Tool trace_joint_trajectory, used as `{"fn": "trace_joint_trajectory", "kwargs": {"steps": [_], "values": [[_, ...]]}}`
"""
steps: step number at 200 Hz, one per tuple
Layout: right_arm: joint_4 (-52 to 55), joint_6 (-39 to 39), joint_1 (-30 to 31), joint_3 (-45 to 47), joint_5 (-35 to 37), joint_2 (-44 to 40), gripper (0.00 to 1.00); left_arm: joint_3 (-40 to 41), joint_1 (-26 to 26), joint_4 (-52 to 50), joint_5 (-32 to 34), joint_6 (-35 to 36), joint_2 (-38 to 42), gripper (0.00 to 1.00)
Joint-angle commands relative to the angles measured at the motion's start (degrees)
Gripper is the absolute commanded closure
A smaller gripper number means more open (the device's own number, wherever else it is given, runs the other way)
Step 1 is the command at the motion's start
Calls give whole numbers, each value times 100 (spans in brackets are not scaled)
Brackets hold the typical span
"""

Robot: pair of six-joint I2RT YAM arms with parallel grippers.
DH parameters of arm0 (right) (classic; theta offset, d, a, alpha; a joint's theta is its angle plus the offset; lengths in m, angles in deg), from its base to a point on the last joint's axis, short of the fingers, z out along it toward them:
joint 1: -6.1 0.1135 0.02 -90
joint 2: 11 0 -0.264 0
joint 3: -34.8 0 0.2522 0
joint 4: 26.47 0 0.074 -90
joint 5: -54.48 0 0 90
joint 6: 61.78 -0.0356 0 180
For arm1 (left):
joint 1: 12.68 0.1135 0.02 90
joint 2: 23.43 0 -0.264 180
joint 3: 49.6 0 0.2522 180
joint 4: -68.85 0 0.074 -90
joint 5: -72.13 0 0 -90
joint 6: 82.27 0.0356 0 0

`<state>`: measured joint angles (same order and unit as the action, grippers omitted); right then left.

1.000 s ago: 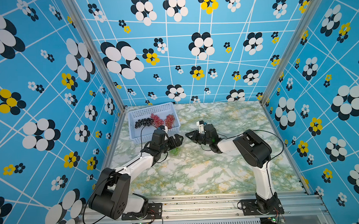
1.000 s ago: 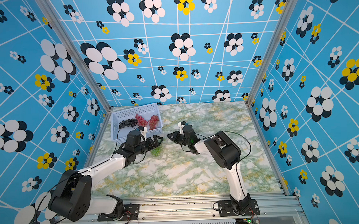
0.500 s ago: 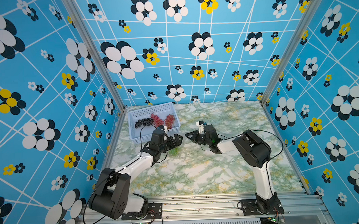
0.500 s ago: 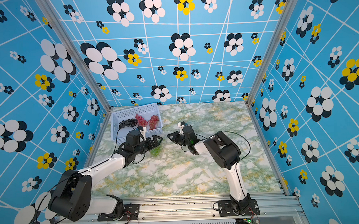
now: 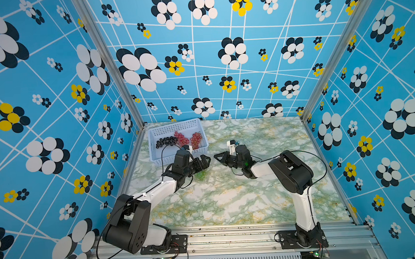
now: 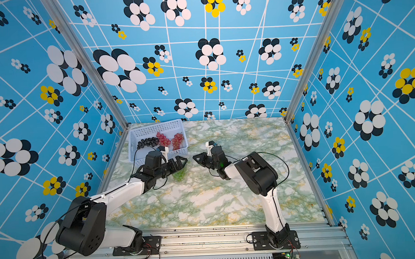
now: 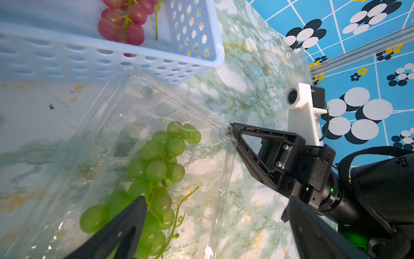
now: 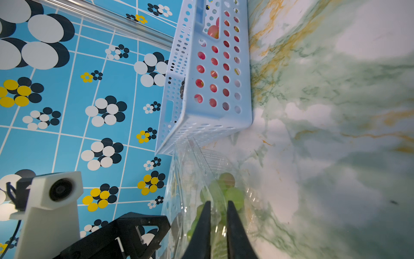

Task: Pack grapes into containers
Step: Close the packing box at the center of the board.

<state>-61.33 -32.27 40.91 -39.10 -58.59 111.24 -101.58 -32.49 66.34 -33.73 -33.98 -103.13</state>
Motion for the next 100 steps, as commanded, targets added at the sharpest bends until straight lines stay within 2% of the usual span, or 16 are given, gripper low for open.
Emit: {"fn": "trace_joint_trajectory", "kwargs": {"steps": [1, 46, 100], "values": [[381, 36, 79, 72, -92, 130, 83, 174, 65, -168, 12, 128, -97, 0], [424, 29, 118, 1, -142, 164, 81, 165, 83, -132, -7, 137, -168, 0], [421, 2, 201, -89, -150, 456, 84, 159, 128, -112, -40, 154, -196, 1]]}}
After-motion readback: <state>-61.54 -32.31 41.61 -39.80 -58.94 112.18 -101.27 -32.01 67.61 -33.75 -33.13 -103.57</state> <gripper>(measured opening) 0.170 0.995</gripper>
